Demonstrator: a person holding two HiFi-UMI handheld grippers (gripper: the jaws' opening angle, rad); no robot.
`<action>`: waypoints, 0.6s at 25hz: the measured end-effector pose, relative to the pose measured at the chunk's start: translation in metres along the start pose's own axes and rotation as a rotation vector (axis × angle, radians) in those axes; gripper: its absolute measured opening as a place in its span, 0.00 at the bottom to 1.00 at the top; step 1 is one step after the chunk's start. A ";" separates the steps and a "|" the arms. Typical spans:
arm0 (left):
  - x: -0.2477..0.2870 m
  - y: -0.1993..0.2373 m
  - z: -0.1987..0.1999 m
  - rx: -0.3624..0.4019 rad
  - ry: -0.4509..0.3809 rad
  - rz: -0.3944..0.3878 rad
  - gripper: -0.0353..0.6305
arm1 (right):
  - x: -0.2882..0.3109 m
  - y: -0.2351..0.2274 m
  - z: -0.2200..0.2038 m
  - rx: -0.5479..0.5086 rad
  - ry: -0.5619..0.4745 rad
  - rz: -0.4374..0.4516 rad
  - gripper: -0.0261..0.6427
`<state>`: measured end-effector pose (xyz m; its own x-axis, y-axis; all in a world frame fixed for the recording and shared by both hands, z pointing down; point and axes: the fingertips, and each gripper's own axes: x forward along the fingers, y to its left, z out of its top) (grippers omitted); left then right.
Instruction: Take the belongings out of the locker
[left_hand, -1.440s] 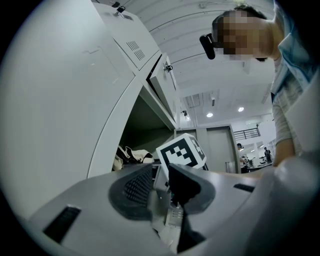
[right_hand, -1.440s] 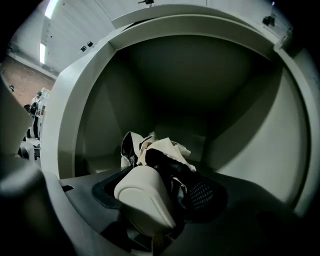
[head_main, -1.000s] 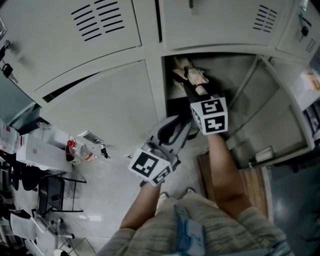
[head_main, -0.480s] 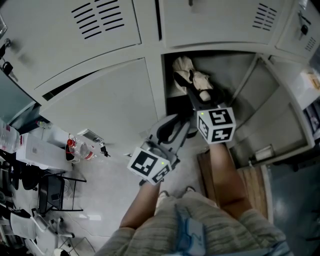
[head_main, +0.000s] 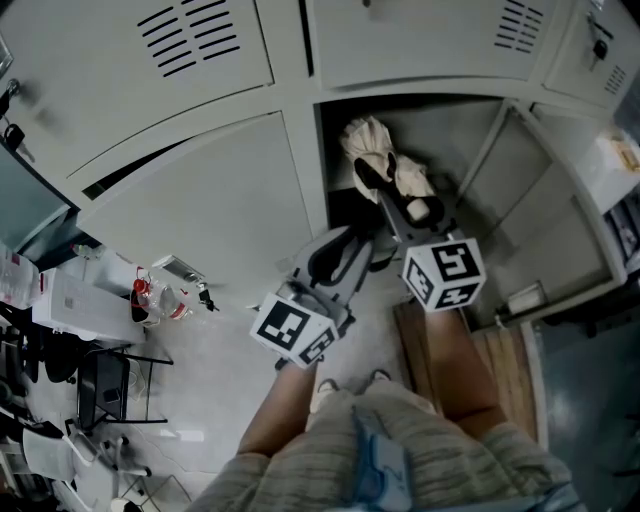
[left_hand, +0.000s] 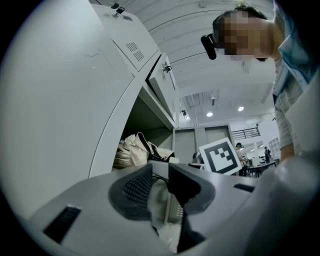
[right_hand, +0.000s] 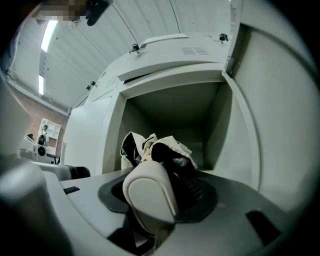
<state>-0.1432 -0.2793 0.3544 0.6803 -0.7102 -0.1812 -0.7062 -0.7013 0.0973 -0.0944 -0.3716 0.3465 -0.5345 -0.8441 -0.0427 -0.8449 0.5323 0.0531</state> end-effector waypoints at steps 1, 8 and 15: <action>-0.001 -0.001 0.000 0.000 0.001 -0.001 0.18 | -0.005 0.002 0.002 0.004 -0.009 0.007 0.33; -0.011 -0.003 -0.003 0.003 0.015 0.000 0.18 | -0.038 0.017 0.018 0.028 -0.064 0.079 0.33; -0.019 -0.010 -0.007 0.006 0.031 -0.011 0.18 | -0.071 0.029 0.026 0.052 -0.091 0.124 0.33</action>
<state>-0.1482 -0.2591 0.3636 0.6939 -0.7038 -0.1520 -0.6995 -0.7090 0.0897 -0.0816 -0.2948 0.3255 -0.6328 -0.7635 -0.1295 -0.7709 0.6369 0.0121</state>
